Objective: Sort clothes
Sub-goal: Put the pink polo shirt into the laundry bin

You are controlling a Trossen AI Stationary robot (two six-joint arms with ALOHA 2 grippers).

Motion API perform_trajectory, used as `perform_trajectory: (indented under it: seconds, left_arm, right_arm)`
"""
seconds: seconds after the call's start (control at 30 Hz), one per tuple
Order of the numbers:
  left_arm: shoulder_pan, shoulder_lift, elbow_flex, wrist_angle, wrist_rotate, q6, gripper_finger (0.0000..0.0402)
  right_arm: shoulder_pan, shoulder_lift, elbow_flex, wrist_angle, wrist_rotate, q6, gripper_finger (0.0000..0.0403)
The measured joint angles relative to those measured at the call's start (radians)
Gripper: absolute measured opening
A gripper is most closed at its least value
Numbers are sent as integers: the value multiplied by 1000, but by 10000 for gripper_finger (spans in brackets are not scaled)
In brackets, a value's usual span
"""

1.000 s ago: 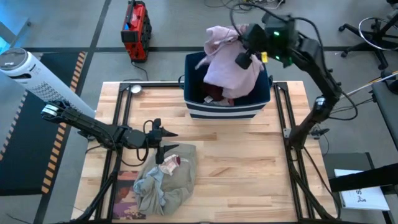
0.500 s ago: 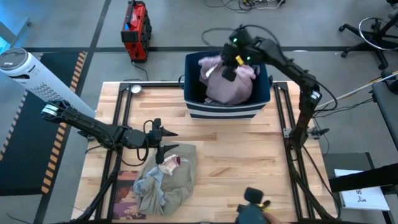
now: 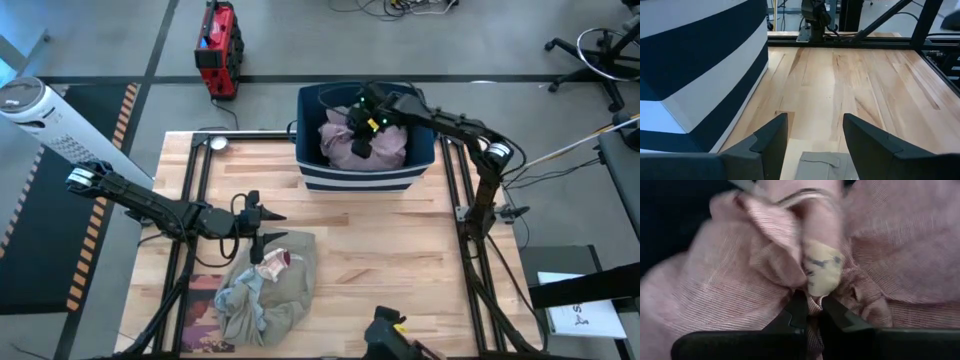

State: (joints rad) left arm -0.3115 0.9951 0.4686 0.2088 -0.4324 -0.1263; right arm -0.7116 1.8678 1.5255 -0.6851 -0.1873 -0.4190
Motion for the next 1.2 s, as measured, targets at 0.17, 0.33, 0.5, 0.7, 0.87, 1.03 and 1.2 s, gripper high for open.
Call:
perform_trajectory:
  seconds: [0.17, 0.33, 0.5, 0.7, 0.87, 1.03, 1.2]
  left_arm:
    - [0, 0, 0, 0, 38, 9, 167]
    - [0, 0, 0, -1, 87, 9, 154]
    - [0, 0, 0, -1, 87, 9, 157]
    - [0, 0, 0, -2, 86, 9, 171]
    - [0, 0, 0, -1, 85, 9, 184]
    - [0, 0, 0, -1, 85, 9, 196]
    - [0, -9, 0, -3, 85, 18, 209]
  right_arm:
    - [2, 70, -19, 30, -4, 20, 12]
    - [1, 147, -16, 34, -4, 40, 46]
    - [1, 177, -15, 36, 3, 69, 74]
    - [6, 99, 0, 8, 15, 106, 109]
    - [14, -40, 11, 29, 14, 114, 153]
    - [30, -171, 11, 67, 15, 141, 211]
    - [41, -272, 12, 89, 29, 162, 267]
